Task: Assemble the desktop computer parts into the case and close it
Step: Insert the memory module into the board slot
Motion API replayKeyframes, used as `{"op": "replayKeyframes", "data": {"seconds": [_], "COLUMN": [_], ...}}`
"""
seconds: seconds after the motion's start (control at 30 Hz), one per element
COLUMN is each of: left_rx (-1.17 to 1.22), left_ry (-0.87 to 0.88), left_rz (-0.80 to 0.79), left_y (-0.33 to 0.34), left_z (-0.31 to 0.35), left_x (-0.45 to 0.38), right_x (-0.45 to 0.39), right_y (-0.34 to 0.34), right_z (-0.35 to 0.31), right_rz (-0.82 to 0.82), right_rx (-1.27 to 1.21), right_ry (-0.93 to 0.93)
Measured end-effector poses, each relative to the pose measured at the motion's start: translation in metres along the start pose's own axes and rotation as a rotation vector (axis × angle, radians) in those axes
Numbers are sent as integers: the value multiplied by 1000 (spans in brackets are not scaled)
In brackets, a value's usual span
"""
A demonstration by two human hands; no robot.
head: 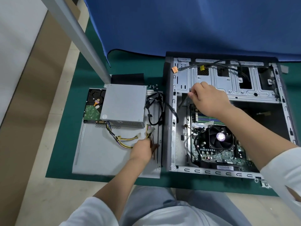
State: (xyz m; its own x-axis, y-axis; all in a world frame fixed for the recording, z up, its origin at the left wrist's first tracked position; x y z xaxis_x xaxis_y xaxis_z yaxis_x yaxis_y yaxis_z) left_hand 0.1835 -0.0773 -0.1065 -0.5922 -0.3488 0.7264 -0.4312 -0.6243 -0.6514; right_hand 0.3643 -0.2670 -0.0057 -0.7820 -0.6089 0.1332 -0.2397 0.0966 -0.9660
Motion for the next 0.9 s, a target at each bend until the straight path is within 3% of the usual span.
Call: {"op": "replayKeyframes", "data": {"seconds": [0.37, 0.63, 0.9], "left_rx": [-113, 60, 3], "left_ry": [-7, -198, -319], "left_rz": [233, 211, 194], "left_y": [-7, -1, -3], "left_z": [-4, -11, -2], "left_x": [0, 10, 7], "right_x": [4, 5, 7], "right_y": [2, 2, 3], "right_z": [-1, -2, -4], "right_rz": [68, 76, 113], "right_rx": [21, 31, 32], "right_ry": [-25, -25, -30]}}
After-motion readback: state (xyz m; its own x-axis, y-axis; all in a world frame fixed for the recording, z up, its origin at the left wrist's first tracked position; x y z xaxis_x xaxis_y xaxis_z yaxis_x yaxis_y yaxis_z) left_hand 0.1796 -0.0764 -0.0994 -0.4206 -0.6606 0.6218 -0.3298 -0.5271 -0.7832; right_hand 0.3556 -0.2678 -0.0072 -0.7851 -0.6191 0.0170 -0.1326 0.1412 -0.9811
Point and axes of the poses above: each hand's wrist, its own x-axis away from the middle knuckle, its own y-axis out of the palm, z = x × y, the point moved 2 cm from there along -x, towards the middle knuckle, and after that the axes turned 13 degrees about -y, right-handed, at the moved point
